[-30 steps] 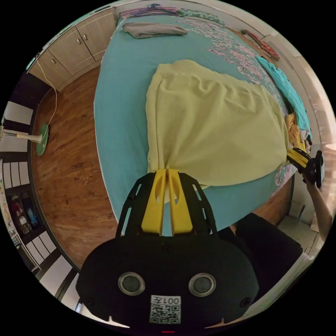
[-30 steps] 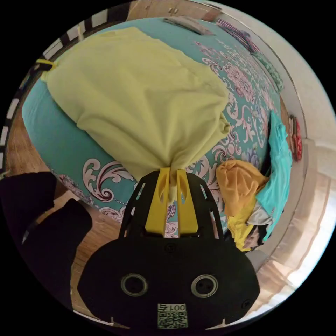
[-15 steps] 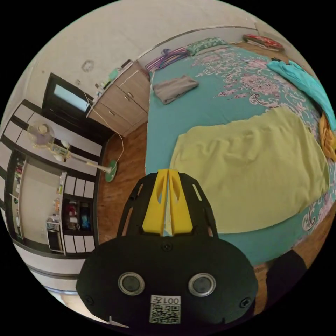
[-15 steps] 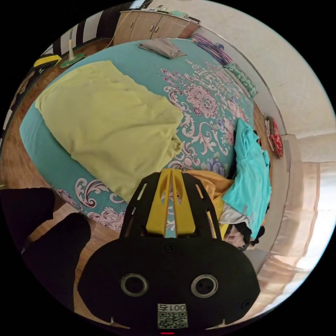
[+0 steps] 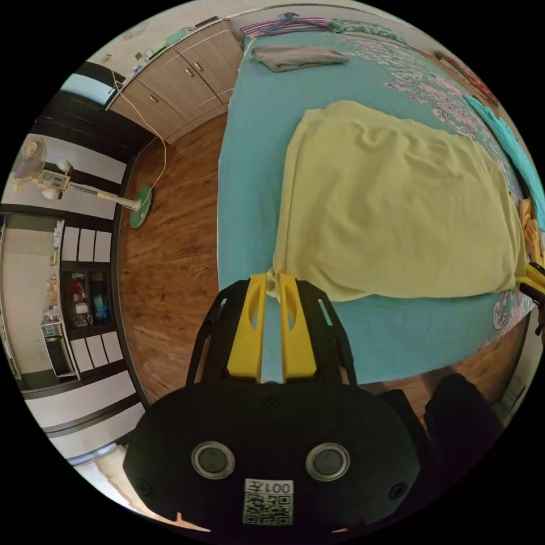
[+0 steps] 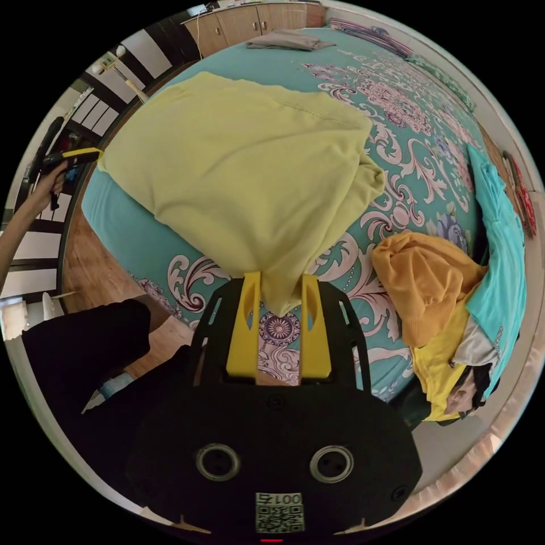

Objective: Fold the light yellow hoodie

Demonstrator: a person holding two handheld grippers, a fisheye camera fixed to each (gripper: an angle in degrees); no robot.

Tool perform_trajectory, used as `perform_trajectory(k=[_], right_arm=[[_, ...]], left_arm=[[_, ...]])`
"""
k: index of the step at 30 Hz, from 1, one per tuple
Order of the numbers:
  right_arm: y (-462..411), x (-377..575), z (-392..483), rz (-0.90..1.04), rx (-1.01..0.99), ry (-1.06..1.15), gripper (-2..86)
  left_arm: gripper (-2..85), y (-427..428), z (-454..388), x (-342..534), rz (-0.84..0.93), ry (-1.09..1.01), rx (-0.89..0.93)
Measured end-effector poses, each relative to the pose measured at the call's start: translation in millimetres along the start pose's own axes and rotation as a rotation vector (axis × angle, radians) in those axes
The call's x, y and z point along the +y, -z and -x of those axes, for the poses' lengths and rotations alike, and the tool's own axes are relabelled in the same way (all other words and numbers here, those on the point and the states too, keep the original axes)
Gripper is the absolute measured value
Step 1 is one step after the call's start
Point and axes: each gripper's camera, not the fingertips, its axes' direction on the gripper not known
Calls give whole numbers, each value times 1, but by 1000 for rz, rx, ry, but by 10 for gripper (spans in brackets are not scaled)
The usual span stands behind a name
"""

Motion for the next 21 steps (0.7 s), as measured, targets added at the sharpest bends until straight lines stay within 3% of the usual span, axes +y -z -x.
perform_trajectory(k=[4,10,16,21], right_arm=[[12,-5,7,27,36,110,45],[53,-3,12,-16,78,175,28],[77,-4,32,-34,213,298,24],[100,0,24,-76,240,319,21]], left_arm=[[61,12,20,16,21,-32,27],[77,12,61,16,-5,-121,341],[9,16,80,-8,70,-363,291],[-7,69,129,-6,-70,-444,291]])
